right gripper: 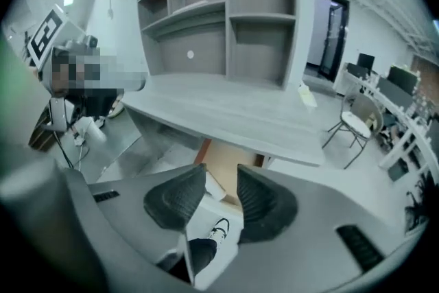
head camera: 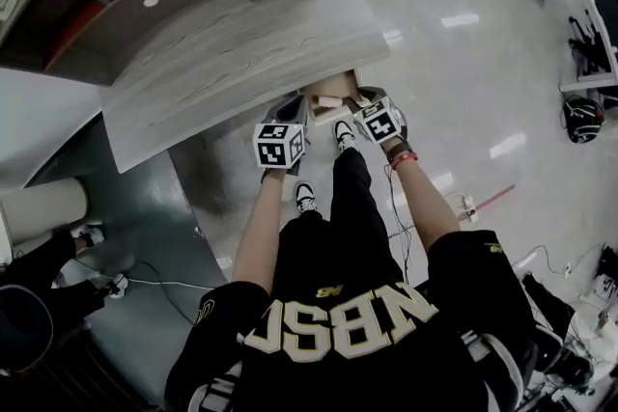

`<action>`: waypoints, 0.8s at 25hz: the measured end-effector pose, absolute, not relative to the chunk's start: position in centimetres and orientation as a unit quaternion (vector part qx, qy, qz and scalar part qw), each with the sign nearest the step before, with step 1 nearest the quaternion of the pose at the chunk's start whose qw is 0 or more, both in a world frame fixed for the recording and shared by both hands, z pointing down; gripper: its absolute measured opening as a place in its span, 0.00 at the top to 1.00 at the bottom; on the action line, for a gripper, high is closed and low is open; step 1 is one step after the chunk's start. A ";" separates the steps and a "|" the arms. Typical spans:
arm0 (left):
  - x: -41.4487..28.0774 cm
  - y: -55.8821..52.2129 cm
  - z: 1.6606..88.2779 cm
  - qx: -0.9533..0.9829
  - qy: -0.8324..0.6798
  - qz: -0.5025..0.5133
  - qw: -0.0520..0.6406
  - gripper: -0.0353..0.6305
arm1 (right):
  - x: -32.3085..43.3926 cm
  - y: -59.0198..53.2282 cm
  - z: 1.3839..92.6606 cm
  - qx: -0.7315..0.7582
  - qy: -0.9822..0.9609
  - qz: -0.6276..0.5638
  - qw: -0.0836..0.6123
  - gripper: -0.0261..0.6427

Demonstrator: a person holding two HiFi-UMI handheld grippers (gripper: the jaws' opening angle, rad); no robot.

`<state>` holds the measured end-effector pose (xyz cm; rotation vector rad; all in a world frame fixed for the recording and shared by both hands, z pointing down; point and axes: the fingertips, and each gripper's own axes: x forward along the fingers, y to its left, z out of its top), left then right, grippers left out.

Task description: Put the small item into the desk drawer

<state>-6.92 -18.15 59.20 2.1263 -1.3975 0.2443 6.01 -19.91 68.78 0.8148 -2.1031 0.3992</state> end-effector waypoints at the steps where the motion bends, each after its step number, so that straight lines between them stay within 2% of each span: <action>1: -6.6 -18.1 58.5 0.801 -0.520 0.089 0.284 0.93 | 6.4 -19.8 67.7 0.340 -0.836 0.166 0.397 0.74; 9: -5.3 -16.4 51.8 0.833 -0.505 0.096 0.204 0.93 | 7.1 -18.6 58.6 0.444 -0.836 0.182 0.265 0.76; 20: -5.3 -16.6 42.6 0.841 -0.520 0.030 0.147 0.93 | 10.9 -17.7 46.5 0.528 -0.820 0.099 0.199 0.80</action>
